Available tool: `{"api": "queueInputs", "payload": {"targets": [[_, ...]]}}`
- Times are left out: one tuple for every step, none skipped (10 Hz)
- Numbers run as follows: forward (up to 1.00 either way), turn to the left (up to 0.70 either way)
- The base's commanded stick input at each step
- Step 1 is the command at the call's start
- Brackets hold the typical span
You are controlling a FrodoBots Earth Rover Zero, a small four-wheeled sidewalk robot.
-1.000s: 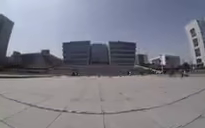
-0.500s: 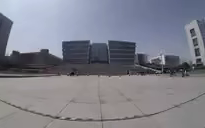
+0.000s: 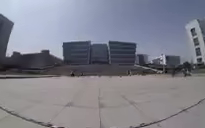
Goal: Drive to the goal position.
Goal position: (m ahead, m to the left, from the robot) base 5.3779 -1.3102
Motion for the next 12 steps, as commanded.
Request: {"api": "queueInputs", "payload": {"targets": [[0.45, 0.0], [0.45, 0.0], [0.45, 0.2], [0.45, 0.27], [0.45, 0.27], [0.45, 0.27], [0.45, 0.0], [0.45, 0.0], [0.45, 0.0], [0.45, 0.0], [0.45, 0.0], [0.45, 0.0]]}}
